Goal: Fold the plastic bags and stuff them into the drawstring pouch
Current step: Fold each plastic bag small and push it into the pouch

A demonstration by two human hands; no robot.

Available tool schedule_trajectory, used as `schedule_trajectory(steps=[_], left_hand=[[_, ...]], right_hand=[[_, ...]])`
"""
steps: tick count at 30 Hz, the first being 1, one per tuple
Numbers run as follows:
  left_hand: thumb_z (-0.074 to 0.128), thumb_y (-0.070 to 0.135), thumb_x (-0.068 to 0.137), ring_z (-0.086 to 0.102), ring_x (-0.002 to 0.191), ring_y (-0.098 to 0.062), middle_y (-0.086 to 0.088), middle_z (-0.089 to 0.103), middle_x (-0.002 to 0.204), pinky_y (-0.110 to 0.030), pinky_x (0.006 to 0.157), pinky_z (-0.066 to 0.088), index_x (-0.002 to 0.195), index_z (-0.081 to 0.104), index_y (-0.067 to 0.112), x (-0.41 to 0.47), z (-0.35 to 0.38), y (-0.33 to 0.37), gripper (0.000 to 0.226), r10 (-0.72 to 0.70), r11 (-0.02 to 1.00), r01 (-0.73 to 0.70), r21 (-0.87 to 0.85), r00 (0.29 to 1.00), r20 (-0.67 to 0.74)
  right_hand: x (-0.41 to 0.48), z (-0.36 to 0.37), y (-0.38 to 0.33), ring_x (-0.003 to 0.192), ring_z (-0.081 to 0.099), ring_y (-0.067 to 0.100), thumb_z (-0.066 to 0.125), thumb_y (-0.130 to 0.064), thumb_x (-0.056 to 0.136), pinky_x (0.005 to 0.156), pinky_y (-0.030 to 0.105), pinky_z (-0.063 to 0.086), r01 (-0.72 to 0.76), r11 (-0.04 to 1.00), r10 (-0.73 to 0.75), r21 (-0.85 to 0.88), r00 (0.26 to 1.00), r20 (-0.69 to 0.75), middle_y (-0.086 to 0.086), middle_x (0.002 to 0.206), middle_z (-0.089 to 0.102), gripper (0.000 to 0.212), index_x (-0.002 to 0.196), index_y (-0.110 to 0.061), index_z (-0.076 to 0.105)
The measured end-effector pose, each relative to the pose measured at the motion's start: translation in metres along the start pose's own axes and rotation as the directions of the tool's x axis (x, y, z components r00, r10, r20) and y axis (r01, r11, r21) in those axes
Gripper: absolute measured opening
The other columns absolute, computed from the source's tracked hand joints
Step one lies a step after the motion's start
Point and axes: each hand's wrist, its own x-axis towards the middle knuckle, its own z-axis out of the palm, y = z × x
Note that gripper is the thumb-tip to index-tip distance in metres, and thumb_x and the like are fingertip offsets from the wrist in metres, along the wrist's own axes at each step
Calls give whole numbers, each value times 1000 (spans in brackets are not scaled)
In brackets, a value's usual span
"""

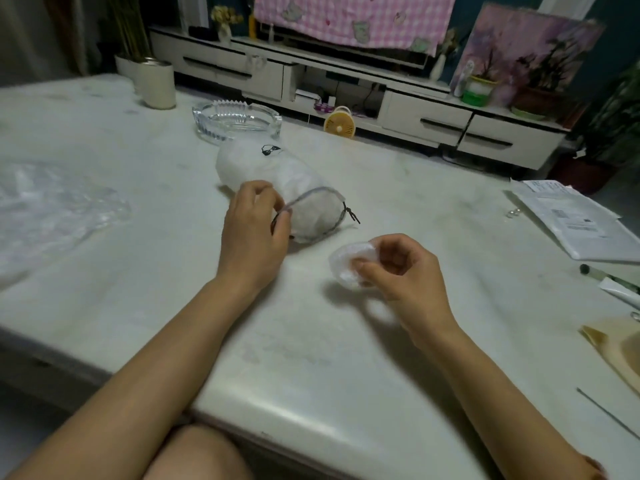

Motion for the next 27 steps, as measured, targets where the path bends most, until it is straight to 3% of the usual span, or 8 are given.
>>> schedule_trajectory(steps=[3,7,13,15,17,20,24,27], left_hand=[[53,14,88,50,116,-27,-17,54,125,-11,90,28,84,57,5,-15,-13,14,12,83,982,-69,-174,994,76],[54,14,86,45,111,-1,-9,57,123,3,88,26,79,51,21,-31,-32,30,10,121,934,-105,-343,992,26],[51,15,86,43,116,-2,-10,54,129,2,92,25,80,50,20,-44,-52,35,8,207,921,-148,-359,970,131],[50,16,87,42,118,-2,-8,52,131,0,95,25,80,50,20,-45,-56,34,8,240,914,-166,-370,957,163],[51,12,90,41,118,1,-4,49,133,0,96,24,81,48,19,-48,-60,31,12,261,913,-173,-369,943,205],[48,10,91,37,121,4,3,43,137,1,97,22,87,55,15,-58,-63,23,9,273,913,-164,-373,926,262],[46,3,94,34,131,-3,5,38,141,0,102,16,126,55,6,-52,-68,1,33,215,951,-133,-280,933,289],[42,9,97,31,136,-12,-4,38,145,-2,98,16,113,57,8,-44,-85,-28,21,75,990,-35,-135,949,307]], right_hand=[[-9,14,-12,64,56,3,77,-6,75,63,11,45,177,976,-188,-123,978,-84,-9,73,63,23,74,-22,61],[-1,29,-18,78,40,6,75,-24,68,73,5,33,414,794,-509,-446,853,-114,-8,84,48,9,71,-18,69],[4,37,-26,96,43,21,78,-22,65,78,31,36,521,494,-731,-696,683,-8,4,114,42,29,82,-13,56],[9,37,-30,93,51,28,84,-20,58,71,32,38,498,485,-677,-719,734,51,11,116,44,57,94,-14,41],[9,42,-35,70,58,33,88,-15,48,56,28,38,455,471,-587,-756,801,117,17,94,58,70,97,-11,39],[9,62,-39,49,56,31,81,-7,47,42,18,20,405,359,-519,-841,836,181,11,70,57,46,82,-6,52],[19,101,-51,95,60,34,49,-13,88,59,32,25,308,291,-255,-906,938,236,13,112,54,27,114,-6,45],[36,125,-57,106,55,32,44,-14,93,67,33,27,258,278,-152,-926,963,222,12,123,47,31,123,-7,39]])
